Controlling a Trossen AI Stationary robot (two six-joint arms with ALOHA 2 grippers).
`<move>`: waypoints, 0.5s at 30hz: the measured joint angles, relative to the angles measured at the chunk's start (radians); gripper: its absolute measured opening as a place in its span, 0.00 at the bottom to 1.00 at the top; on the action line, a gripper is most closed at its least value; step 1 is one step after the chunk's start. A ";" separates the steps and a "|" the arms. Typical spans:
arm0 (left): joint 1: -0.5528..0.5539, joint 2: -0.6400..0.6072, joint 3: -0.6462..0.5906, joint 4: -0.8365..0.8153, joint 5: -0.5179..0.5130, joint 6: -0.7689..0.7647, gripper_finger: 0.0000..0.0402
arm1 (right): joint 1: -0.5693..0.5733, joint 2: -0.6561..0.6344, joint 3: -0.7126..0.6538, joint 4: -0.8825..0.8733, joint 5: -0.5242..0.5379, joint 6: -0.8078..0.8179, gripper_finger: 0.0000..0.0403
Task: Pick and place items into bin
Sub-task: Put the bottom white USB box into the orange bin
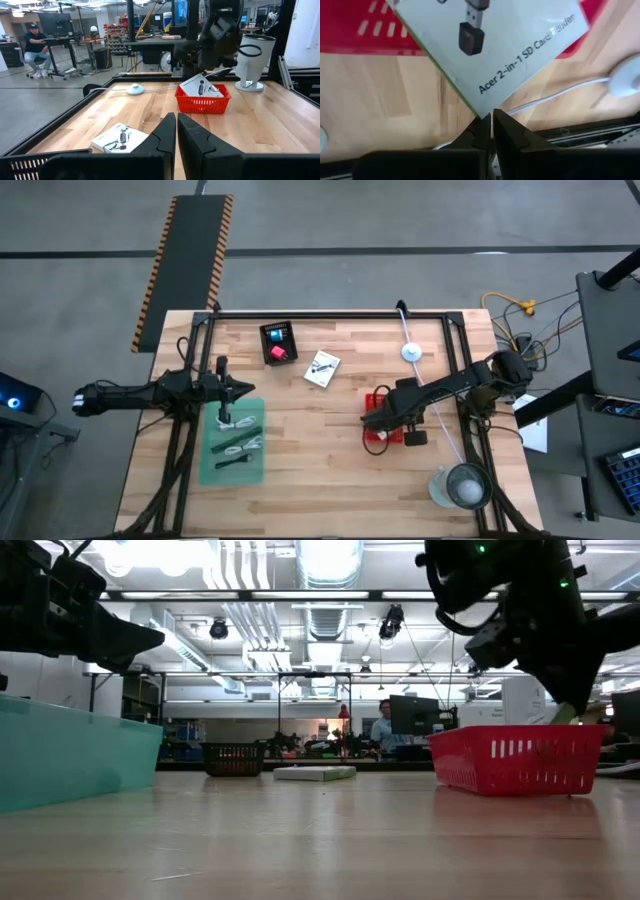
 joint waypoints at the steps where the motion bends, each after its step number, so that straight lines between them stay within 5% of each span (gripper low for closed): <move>1: 0.000 0.000 0.000 0.000 0.000 0.000 0.00 | 0.000 0.000 0.007 -0.001 0.011 -0.001 0.02; 15: 0.000 0.000 0.000 0.000 0.000 0.000 0.00 | 0.001 -0.002 0.086 -0.003 0.129 0.003 0.02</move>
